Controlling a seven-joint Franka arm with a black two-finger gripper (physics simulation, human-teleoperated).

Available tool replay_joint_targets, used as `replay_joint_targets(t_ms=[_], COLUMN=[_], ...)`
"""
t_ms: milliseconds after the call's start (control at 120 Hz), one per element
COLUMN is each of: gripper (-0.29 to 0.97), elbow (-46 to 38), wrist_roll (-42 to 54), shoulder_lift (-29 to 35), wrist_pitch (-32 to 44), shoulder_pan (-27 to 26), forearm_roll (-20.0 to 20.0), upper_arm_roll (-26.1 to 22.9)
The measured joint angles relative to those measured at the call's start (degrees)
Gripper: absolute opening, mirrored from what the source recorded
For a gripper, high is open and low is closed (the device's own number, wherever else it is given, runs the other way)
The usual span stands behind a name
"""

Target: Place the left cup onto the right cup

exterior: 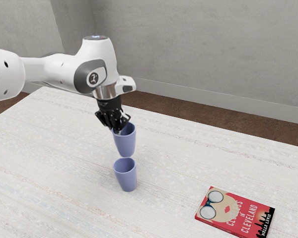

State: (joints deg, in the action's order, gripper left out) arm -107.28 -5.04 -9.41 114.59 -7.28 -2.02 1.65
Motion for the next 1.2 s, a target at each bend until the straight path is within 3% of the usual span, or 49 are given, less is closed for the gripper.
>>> replay_joint_targets(t_ms=[1200], gripper=[-0.10], elbow=[-2.8], wrist_roll=[-3.5], shoulder_lift=[1.3], wrist_pitch=[0.2], shoulder_pan=[-1.0], forearm_roll=[-0.2], upper_arm_roll=[0.1])
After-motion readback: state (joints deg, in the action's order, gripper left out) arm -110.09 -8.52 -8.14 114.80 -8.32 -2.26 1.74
